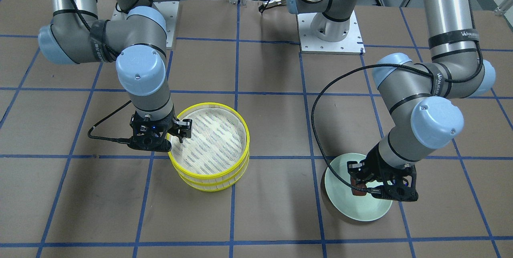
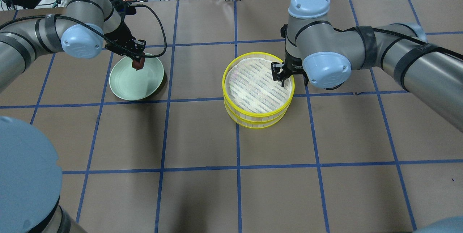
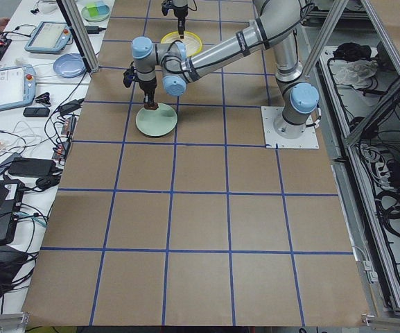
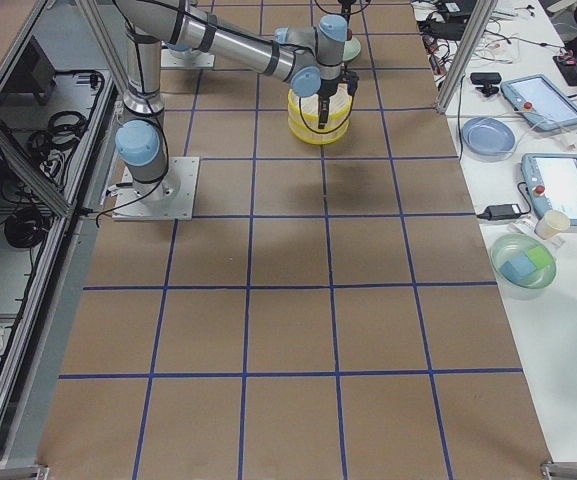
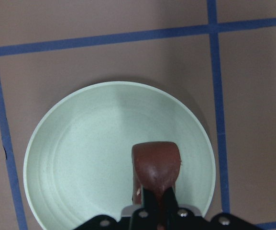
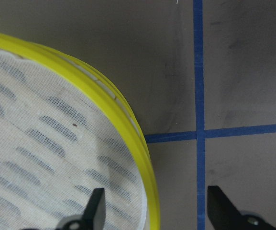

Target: Stack buns with steamer

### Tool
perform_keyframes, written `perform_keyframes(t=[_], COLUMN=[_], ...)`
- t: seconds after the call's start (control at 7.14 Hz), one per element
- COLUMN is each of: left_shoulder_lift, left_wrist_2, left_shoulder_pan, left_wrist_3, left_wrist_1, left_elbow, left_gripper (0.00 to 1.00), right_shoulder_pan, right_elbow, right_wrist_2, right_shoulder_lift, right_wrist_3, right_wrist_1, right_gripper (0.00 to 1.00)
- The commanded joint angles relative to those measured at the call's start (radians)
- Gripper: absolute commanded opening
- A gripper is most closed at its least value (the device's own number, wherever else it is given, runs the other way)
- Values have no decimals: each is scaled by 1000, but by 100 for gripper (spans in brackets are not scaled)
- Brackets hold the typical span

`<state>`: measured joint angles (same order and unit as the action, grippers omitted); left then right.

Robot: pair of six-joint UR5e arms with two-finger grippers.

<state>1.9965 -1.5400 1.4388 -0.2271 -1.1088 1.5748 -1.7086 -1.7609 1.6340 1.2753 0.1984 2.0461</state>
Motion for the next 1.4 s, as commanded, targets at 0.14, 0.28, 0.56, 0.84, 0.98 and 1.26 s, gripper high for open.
perform_keyframes(t=[0.14,0.28,0.56,0.84,0.98,1.26], left_shoulder_lift=[-102,-120,-117,-114,-98,-75], left_wrist_2=[-6,-12,-38,-13,26,59], left_shoulder_pan=[145,244,421,504,524,541], left_wrist_3=[206,289,450,515,547,561], left_wrist_1=[-88,-88,-83,-72,-69,-2], left_elbow=[-2,-3,-3,-3,-1,1], left_gripper=[2,2,2,1,2,3], right_shoulder_pan=[6,18,21,23,27,197], right_elbow=[49,111,274,339,337,345], right_wrist_2=[-25,-49,-83,-77,-74,-106], right_shoulder_lift=[190,263,323,329,320,311], right_wrist_3=[-1,-1,3,-4,-4,-84], right_wrist_1=[-147,-278,-503,-572,-572,-595], right_gripper=[100,100,100,100,100,100])
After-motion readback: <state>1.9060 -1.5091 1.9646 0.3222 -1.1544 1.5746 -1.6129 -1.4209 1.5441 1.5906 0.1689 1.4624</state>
